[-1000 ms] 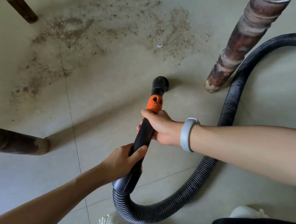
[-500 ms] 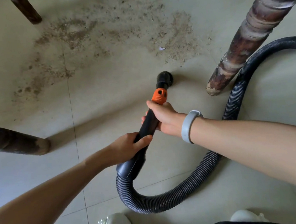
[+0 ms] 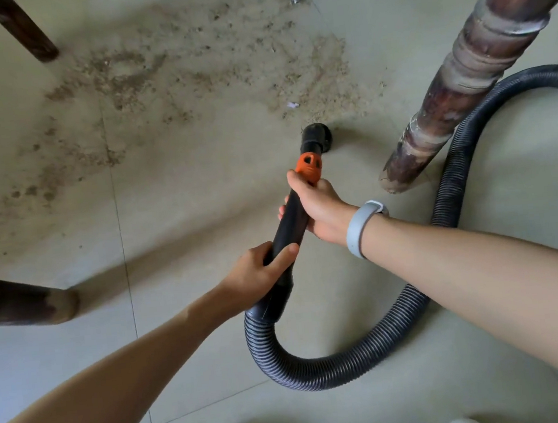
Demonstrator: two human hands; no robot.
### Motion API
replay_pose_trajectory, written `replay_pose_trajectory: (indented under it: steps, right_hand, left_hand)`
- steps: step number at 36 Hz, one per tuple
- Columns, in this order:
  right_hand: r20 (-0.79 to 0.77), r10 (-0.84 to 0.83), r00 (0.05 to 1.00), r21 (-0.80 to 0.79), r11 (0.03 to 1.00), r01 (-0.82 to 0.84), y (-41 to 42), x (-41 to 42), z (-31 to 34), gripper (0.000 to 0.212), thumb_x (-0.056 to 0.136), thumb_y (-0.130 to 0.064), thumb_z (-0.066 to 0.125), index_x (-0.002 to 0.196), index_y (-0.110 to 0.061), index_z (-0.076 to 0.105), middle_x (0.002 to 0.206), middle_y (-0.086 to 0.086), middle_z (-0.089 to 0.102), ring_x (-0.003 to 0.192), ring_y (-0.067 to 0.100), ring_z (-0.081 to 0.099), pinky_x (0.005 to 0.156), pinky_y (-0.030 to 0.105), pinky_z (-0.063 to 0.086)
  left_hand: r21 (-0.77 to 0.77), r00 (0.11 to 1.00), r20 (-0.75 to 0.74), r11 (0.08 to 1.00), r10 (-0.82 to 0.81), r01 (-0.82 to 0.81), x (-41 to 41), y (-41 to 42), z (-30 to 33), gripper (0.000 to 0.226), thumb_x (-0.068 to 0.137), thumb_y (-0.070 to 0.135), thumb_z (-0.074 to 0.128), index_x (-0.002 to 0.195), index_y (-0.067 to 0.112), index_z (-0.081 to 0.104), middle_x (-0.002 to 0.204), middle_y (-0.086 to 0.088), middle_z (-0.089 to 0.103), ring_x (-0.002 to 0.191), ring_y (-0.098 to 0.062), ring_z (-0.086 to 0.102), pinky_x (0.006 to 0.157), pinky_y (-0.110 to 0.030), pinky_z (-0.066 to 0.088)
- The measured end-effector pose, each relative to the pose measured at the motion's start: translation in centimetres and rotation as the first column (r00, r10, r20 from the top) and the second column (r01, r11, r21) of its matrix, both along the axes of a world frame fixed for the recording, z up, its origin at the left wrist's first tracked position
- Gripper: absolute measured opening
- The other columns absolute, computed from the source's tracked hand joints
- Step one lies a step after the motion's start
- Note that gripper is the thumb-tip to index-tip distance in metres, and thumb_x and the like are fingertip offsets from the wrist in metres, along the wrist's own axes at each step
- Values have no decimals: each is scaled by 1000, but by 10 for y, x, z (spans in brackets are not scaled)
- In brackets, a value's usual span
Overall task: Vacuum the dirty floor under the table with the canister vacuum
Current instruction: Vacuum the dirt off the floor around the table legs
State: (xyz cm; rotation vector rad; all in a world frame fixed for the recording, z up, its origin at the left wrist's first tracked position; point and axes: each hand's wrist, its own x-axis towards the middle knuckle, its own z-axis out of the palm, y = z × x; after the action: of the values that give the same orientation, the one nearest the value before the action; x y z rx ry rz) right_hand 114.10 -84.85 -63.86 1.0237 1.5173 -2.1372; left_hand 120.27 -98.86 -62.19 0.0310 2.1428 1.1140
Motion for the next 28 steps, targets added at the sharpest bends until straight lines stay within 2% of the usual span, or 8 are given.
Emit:
replay_pose_trajectory:
  steps: [5,10,13,16,18,21,25,28]
  right_hand:
    - [-26,175,984,57,983,-173,-23,-13,-6,34,93,-36,59,100,-6,44,71,8,53,51,22,60,64,37,56]
    - [-22,148,989,29,989,-148,-27,-36,0,35,93,-36,61,99,-6,44,80,11,53,56,24,61,63,35,56]
    - [1,128,992,-24,991,-128,-27,-49,4,30,93,-34,62,92,-8,45,81,11,54,57,24,60,65,37,57]
    - [9,110,994,-82,991,-109,-30,-56,4,26,92,-27,63,98,-7,48,79,10,56,60,24,60,81,43,56]
    - [19,116,993,-88,990,-114,-31,-58,1,27,93,-26,62,104,-6,48,78,10,59,63,23,61,86,44,55]
    - [37,162,986,-82,984,-159,-34,-58,0,25,95,-33,56,93,-9,48,74,9,60,64,23,62,88,43,55]
    - [29,176,984,-69,982,-174,-38,-60,0,32,98,-40,47,93,-8,46,70,9,58,63,25,60,86,43,54]
    - [14,142,990,-82,987,-141,-41,-64,2,35,99,-40,46,96,-5,44,69,10,55,57,25,57,76,41,53]
  left_hand:
    - [27,991,5,990,136,-136,7,-7,-8,67,60,81,40,79,18,52,86,-23,69,81,-42,67,79,-57,53]
    - [50,973,4,972,231,-231,-11,-8,-1,66,66,76,48,82,13,55,89,-27,68,83,-43,67,81,-57,53]
    - [87,960,42,956,277,-279,-22,-6,4,47,92,52,52,87,5,56,81,-21,67,69,-35,68,76,-49,57]
    - [115,941,76,934,331,-338,-30,-7,1,43,95,44,49,89,1,56,72,-13,65,60,-26,64,66,-37,57]
    - [96,933,66,928,355,-360,-32,-8,-1,44,94,46,50,85,3,58,72,-12,65,64,-27,66,74,-41,57]
    - [56,927,24,926,373,-374,-32,-10,-5,49,87,59,55,80,11,60,82,-19,68,81,-37,68,86,-52,54]
    - [41,919,-25,919,393,-391,-35,-8,-6,72,60,79,48,82,11,61,88,-22,70,85,-40,67,84,-54,54]
    - [77,898,-11,896,439,-437,-37,-8,-5,83,58,80,49,87,3,60,90,-24,68,85,-42,66,85,-55,53]
